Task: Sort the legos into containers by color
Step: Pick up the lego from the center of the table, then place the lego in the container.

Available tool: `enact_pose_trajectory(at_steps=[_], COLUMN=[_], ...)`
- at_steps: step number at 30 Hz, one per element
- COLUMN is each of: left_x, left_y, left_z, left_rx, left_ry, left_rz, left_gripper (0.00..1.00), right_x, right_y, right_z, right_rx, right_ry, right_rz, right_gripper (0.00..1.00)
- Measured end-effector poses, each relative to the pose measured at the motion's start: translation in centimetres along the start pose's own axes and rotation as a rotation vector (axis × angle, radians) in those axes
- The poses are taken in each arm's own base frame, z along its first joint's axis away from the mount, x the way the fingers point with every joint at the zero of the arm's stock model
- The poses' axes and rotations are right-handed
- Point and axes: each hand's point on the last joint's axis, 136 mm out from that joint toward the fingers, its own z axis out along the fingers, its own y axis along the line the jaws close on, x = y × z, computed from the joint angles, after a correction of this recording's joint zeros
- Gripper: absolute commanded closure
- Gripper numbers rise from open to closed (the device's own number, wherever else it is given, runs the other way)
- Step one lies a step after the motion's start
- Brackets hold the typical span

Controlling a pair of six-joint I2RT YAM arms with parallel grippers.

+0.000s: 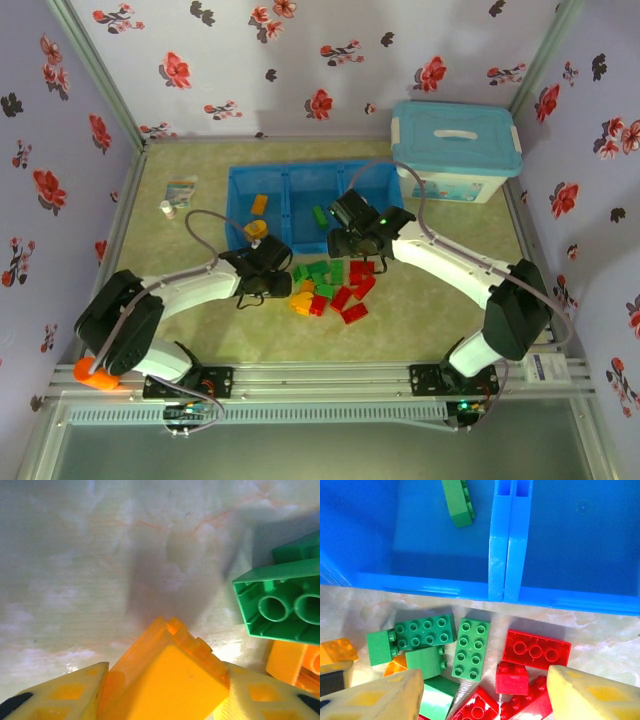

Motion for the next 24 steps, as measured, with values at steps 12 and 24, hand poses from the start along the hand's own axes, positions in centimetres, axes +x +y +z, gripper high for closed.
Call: enact_pose_trajectory(at_steps=[12, 24], left_x=[-9.7, -17.4], left_y=[1.3, 4.2], left_z=[-8.8, -6.5], left_rx=[0.066, -0.010], left_ry=[-0.260, -0.233], left_rz=[-0.137, -0.181], left_gripper=[0.58, 0.57], right_x=[-0.4, 1.4], right_y=[0.1, -1.3], right_z=[-1.1, -1.6], right_rx=[-0.019, -0.008], right_ry=[-0.028, -0.012], right_rz=[0.005, 0.002], right_gripper=[0.33, 0.32])
